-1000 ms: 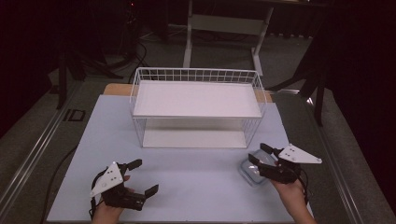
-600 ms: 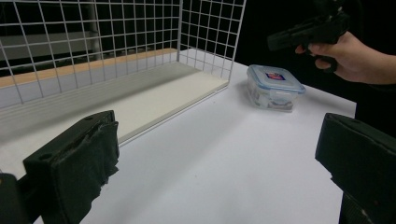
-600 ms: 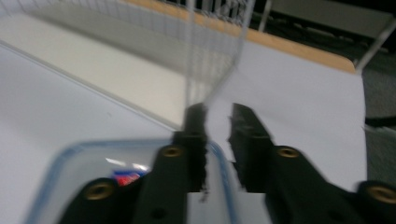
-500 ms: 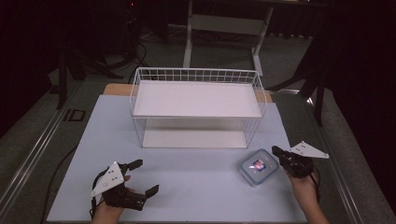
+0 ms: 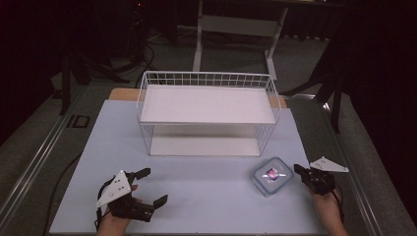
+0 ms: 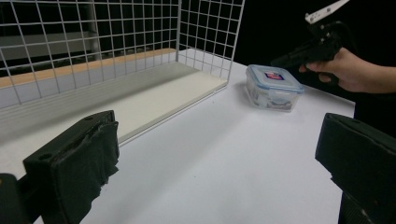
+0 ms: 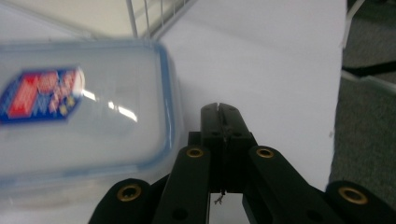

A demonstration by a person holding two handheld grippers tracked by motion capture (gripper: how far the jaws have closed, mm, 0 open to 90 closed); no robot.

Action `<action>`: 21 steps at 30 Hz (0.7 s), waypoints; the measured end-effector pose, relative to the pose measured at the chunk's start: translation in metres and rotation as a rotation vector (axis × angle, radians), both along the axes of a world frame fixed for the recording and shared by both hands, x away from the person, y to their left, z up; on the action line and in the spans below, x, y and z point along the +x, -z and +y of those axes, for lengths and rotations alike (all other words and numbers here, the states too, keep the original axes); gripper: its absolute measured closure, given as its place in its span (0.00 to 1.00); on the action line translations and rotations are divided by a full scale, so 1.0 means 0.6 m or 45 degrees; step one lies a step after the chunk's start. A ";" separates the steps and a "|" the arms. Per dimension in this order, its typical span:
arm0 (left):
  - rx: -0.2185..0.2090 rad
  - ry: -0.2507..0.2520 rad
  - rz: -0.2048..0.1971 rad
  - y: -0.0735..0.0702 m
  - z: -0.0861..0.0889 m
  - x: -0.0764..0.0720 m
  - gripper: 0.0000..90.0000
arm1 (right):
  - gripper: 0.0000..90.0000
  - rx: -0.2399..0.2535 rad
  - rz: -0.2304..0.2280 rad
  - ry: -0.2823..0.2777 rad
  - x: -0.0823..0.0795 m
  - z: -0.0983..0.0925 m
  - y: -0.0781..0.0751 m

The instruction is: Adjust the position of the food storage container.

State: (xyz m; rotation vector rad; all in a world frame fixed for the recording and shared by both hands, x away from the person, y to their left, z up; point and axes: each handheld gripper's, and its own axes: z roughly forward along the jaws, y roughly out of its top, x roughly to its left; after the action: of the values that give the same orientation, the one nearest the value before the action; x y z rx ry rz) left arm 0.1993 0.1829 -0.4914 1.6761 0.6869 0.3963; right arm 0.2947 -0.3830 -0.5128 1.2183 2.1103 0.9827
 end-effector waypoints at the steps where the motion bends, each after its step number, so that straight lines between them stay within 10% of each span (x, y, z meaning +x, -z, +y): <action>1: -0.003 0.000 0.003 0.000 0.000 0.000 0.00 | 1.00 -0.007 0.009 -0.006 -0.002 -0.001 0.004; 21: 0.004 0.008 0.008 0.002 -0.002 0.002 0.00 | 1.00 0.037 0.064 -0.170 -0.031 0.030 0.018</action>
State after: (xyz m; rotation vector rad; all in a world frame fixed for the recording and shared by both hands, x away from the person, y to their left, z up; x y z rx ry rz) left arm 0.2003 0.1815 -0.4927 1.6828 0.6860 0.3880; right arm 0.2764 -0.3650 -0.5236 1.1393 2.2477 1.0542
